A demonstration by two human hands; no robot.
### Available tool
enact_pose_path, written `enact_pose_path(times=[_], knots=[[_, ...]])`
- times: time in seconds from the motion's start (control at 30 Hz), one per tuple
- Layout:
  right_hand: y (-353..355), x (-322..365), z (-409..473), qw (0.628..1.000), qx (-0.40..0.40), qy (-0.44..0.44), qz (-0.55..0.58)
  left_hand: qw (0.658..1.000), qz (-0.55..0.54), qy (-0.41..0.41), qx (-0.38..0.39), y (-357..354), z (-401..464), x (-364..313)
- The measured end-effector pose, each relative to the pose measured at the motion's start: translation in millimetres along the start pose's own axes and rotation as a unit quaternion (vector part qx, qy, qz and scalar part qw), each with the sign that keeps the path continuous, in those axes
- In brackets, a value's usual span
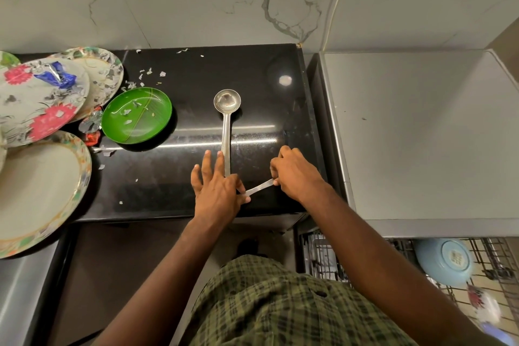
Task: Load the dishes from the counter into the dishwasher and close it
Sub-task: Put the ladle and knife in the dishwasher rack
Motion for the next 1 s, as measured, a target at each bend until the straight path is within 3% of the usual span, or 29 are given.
enact_pose_path(times=[0.3, 0.6, 0.73, 0.87, 1.0], knots=[[0, 2, -7, 1.000, 0.008, 0.023, -0.014, 0.995, 0.079, -0.008, 0.057, -1, 6, -7], [6, 13, -17, 0.994, 0.047, 0.094, -0.003, 0.997, 0.071, -0.018, 0.037, -11, -2, -9], [7, 3, -13, 0.996, 0.051, 0.069, 0.026, 0.997, -0.074, -0.018, -0.006, -2, 0, -10], [6, -16, -12, 0.979, 0.066, 0.010, 0.194, 0.954, -0.239, 0.049, -0.172, 16, 20, -1], [2, -19, -11, 0.971, 0.072, 0.002, 0.229, 0.943, -0.274, 0.120, -0.146, 17, 47, 10]])
Point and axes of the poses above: each hand's wrist, its own z-axis towards the middle knuckle, its own y-axis out of the back of the hand, x = y × z, the point moved 1 cm from there along z, towards the middle knuckle, and after that the axes turned 2 degrees about -z, right-handed, at the moved point
